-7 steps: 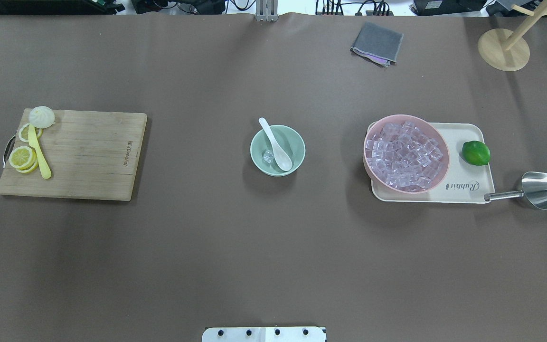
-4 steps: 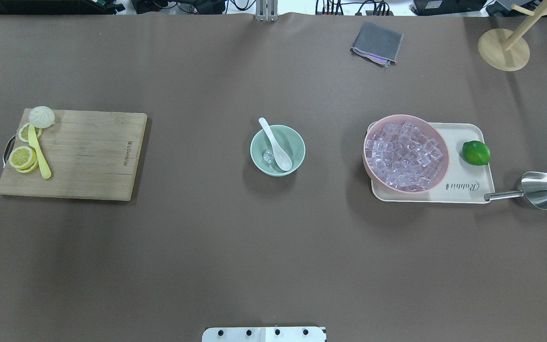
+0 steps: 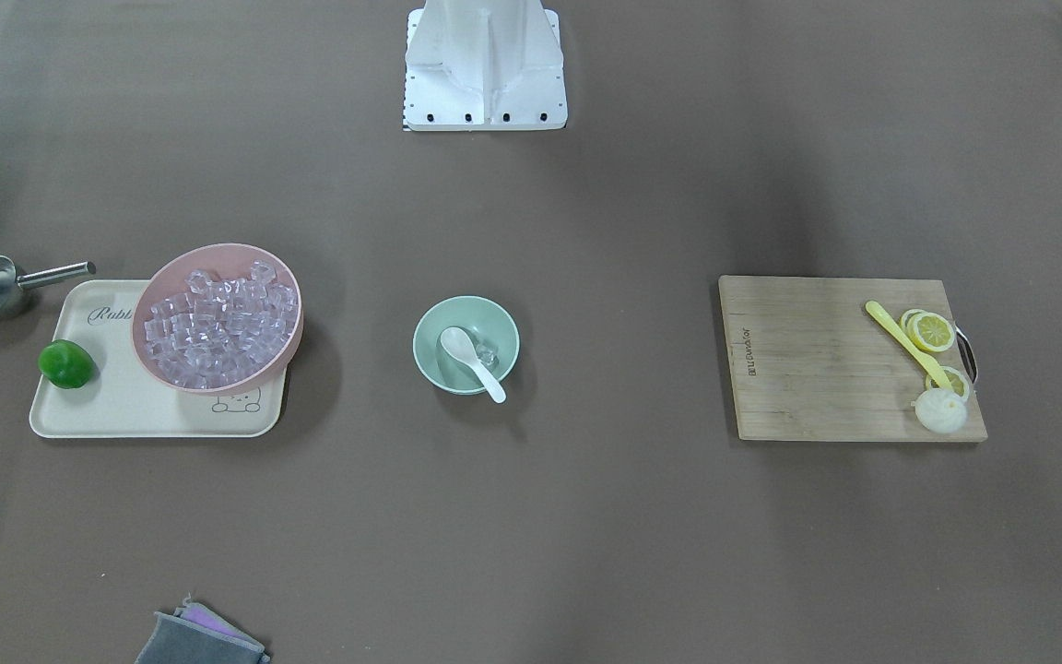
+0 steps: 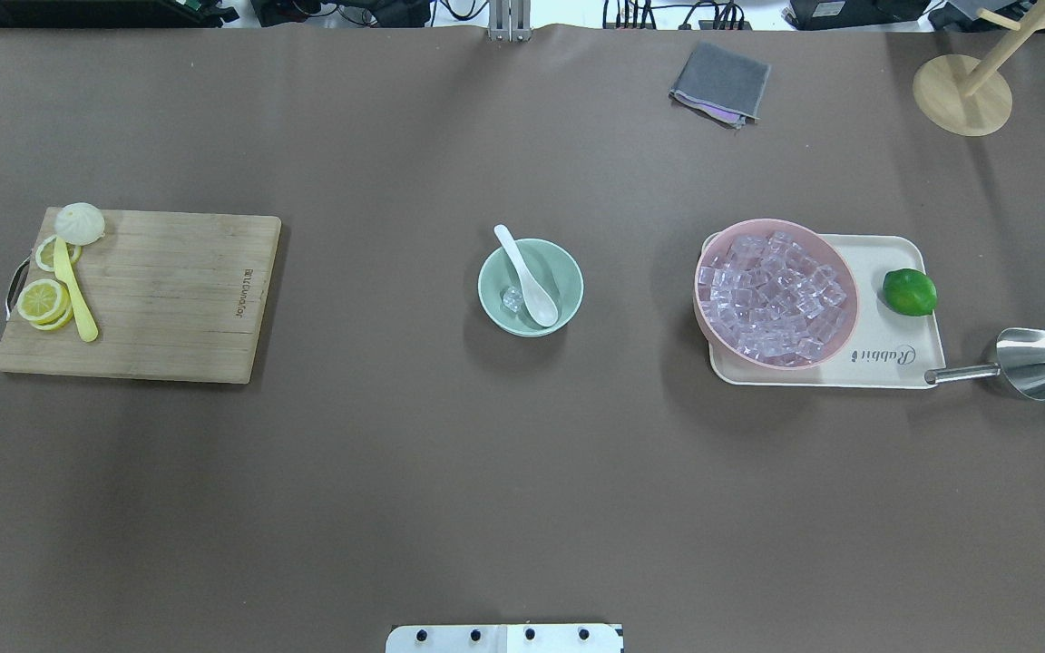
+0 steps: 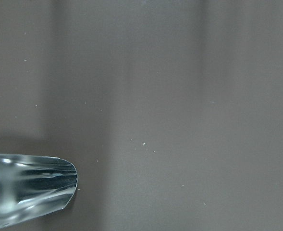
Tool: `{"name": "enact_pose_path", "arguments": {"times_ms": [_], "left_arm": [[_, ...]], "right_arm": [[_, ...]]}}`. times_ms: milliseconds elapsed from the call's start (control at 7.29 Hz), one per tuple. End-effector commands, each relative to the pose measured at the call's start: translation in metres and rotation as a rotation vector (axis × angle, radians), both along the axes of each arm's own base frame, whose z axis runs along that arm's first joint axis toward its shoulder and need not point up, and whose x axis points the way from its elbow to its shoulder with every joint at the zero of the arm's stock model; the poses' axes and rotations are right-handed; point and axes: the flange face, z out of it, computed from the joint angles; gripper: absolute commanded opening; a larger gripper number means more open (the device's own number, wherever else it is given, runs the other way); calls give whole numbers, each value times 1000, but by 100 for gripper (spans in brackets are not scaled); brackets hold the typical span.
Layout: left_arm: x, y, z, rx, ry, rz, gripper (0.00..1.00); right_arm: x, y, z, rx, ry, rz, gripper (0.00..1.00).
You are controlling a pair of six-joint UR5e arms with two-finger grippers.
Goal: Put spoon and ice into bowl
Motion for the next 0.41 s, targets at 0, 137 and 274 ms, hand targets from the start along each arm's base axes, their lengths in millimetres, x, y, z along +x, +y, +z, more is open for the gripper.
{"name": "enact_pose_path", "arguments": {"times_ms": [0, 137, 274], "left_arm": [[0, -1, 3, -5, -7, 1, 98], [0, 0, 16, -21, -7, 6, 98], [0, -2, 14, -21, -7, 5, 98]], "right_arm": [[0, 2, 2, -4, 0, 1, 100], [0, 4, 3, -7, 0, 1, 100], [0, 4, 4, -9, 0, 1, 100]]}}
